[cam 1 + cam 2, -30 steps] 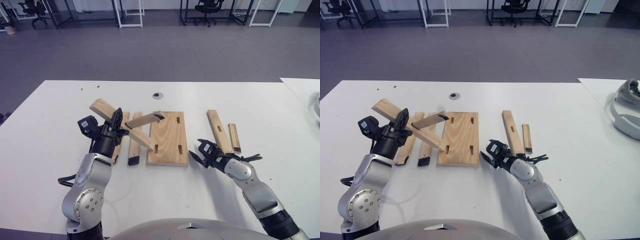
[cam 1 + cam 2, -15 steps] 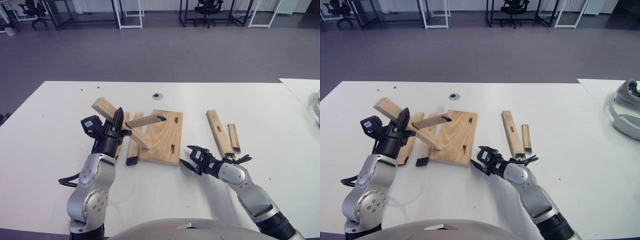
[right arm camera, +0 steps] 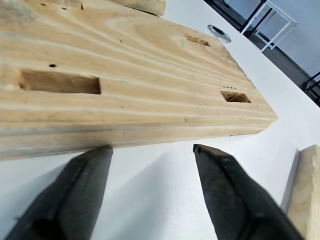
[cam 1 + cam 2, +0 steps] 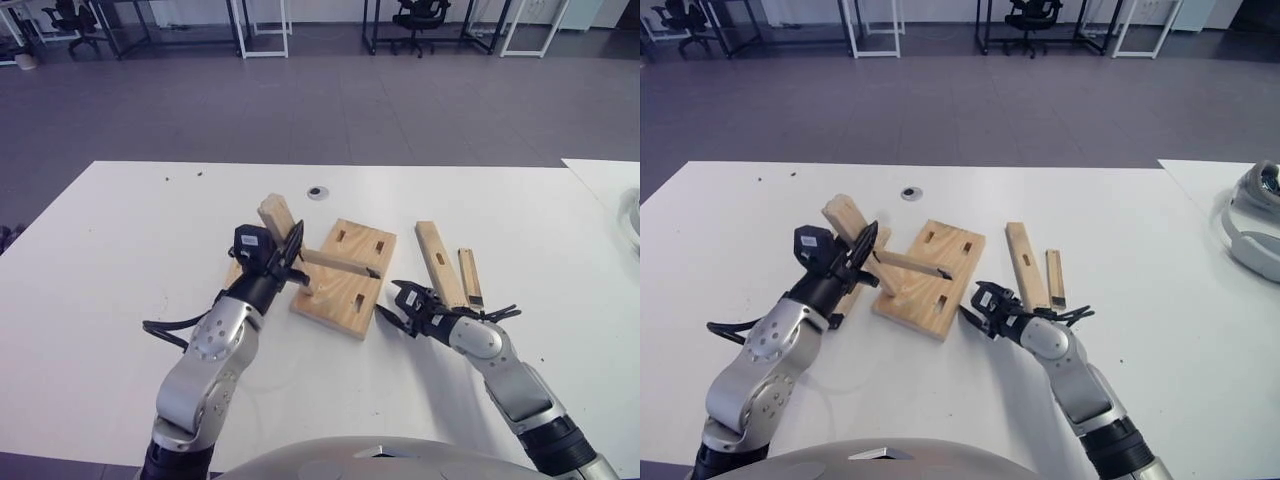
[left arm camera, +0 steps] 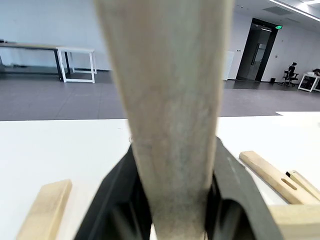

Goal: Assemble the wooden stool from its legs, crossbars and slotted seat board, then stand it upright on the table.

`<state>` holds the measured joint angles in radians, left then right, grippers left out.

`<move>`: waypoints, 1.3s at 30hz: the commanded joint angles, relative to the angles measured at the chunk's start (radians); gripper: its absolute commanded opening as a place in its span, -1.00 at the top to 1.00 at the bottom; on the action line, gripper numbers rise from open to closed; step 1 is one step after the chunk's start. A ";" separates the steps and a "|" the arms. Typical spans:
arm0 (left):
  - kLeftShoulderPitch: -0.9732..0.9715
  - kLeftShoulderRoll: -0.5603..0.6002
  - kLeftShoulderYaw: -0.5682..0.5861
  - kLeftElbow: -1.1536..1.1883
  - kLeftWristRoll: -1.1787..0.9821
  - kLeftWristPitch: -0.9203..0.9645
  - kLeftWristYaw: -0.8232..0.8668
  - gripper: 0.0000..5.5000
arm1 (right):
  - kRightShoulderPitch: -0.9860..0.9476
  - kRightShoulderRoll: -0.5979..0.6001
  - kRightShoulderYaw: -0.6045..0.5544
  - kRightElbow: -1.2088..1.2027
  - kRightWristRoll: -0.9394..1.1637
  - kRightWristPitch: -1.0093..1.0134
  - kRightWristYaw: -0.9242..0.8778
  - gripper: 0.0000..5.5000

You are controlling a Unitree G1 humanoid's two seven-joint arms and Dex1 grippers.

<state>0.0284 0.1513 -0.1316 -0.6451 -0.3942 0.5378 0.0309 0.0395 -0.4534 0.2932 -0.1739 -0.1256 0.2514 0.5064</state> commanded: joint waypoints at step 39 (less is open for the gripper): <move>0.002 0.364 -0.029 0.381 -0.017 0.120 -0.253 -0.50 | -0.184 0.090 -0.271 0.209 0.051 0.047 -0.196 -0.10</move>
<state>0.0242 0.5289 -0.1589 -0.2973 -0.4429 0.6404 -0.2222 -0.1472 -0.3708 0.0194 0.0240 -0.0743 0.2967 0.3169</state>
